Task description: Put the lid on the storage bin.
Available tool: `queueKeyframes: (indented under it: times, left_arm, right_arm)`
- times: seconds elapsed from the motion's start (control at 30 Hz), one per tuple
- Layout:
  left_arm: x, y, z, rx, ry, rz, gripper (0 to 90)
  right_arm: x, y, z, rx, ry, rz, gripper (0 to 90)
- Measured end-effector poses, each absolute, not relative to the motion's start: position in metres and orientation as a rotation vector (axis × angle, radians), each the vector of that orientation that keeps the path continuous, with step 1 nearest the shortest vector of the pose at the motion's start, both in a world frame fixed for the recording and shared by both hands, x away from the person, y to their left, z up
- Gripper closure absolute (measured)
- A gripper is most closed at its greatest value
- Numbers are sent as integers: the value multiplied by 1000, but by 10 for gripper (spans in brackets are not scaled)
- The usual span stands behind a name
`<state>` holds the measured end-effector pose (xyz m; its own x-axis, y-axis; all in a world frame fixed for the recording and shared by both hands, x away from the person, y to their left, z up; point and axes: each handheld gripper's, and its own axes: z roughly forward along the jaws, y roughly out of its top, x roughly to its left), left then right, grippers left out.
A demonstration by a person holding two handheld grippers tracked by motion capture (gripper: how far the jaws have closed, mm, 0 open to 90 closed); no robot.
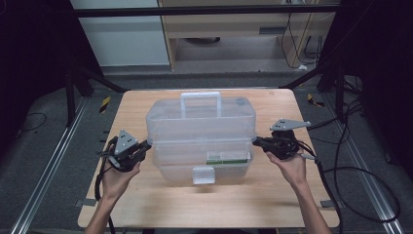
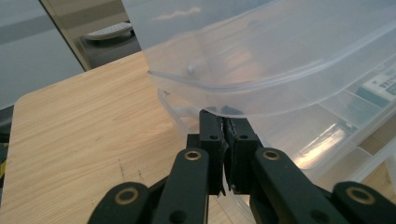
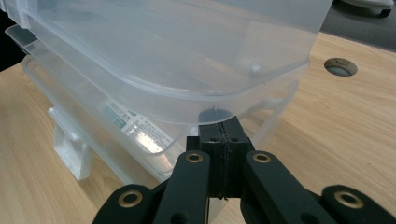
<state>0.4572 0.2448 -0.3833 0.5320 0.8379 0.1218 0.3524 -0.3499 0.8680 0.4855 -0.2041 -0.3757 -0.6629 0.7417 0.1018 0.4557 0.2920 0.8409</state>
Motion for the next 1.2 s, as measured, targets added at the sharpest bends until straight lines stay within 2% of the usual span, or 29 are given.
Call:
queueKeyframes:
  times: [1.2]
  left_arm:
    - [457,244,-408,2048,1008,711,870]
  right_arm:
    - [476,-203,-400,1093,2315,1118,900]
